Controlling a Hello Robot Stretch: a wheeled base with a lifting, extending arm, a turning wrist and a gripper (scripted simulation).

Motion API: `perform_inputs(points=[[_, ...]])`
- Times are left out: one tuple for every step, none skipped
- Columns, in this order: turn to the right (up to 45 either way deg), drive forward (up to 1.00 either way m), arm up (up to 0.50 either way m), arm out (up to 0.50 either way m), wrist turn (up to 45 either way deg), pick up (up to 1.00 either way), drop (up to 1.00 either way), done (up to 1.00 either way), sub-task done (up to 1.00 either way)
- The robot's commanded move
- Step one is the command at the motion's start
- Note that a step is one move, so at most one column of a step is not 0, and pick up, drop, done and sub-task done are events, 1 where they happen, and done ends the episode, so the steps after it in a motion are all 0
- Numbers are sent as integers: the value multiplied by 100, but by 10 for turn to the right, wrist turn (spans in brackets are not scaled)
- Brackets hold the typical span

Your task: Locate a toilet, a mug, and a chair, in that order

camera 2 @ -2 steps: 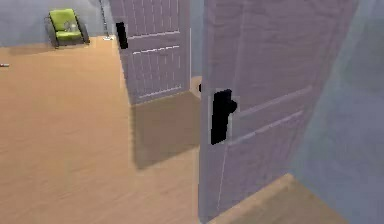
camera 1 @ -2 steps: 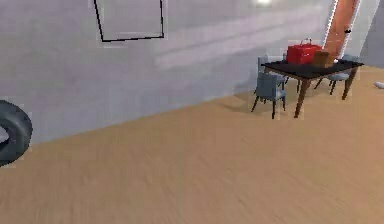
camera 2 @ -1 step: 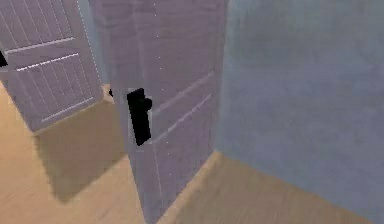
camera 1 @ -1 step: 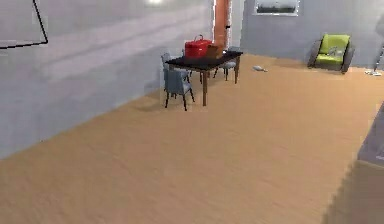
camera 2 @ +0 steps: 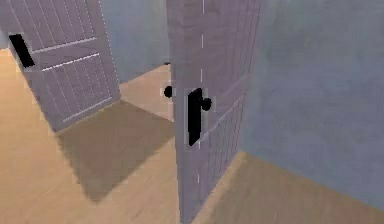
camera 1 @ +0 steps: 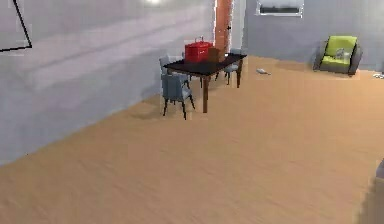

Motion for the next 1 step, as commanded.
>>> perform_inputs(points=[[450, 0, 0, 0, 0, 0, 0, 0, 0]])
